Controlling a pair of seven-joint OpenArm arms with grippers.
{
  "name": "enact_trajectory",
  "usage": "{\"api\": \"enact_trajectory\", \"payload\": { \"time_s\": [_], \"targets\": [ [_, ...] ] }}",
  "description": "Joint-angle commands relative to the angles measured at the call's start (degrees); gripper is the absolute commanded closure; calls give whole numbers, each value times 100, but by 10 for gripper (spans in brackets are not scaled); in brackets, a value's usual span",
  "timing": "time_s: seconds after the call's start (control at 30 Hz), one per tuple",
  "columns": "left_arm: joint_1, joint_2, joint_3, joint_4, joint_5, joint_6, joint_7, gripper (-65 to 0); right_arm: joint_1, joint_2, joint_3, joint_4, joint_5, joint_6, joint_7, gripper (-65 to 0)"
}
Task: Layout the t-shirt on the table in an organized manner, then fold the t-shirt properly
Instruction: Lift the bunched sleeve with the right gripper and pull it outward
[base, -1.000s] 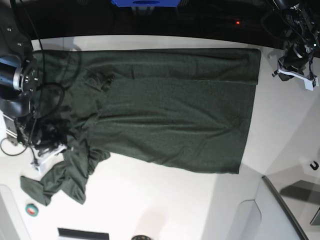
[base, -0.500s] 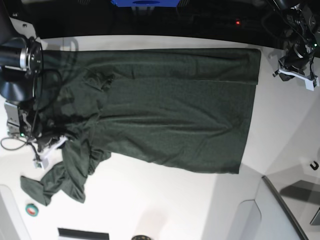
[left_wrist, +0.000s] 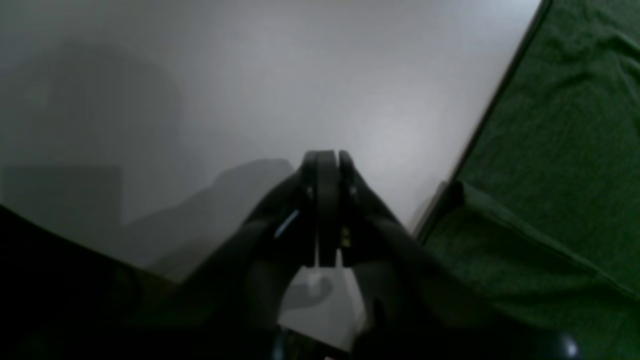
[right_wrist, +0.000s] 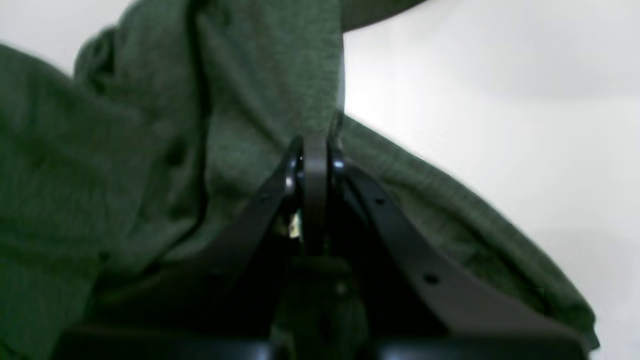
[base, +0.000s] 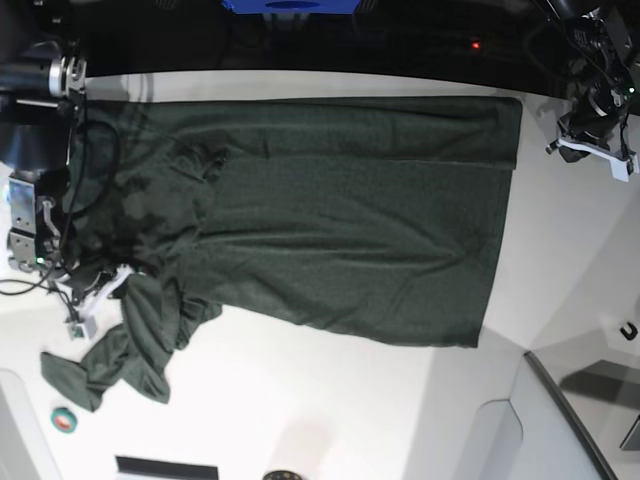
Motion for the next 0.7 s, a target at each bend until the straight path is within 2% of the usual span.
{"api": "enact_trajectory", "payload": {
  "time_s": [0.0, 0.2, 0.33, 0.67],
  "targets": [
    [-14, -105, -2, 89, -61, -40, -98, 0, 116, 34, 8, 291, 98, 28, 92, -3],
    [-32, -105, 15, 89, -61, -40, -98, 0, -543, -124, 8, 1671, 98, 28, -418, -3],
    [-32, -105, 15, 116, -61, -40, -98, 0, -1176, -221, -18, 2753, 159, 28, -954, -2],
    [-76, -105, 15, 89, -61, -40, -98, 0, -2670, -291, -45, 4458, 1337, 37, -1517, -2]
  ]
}}
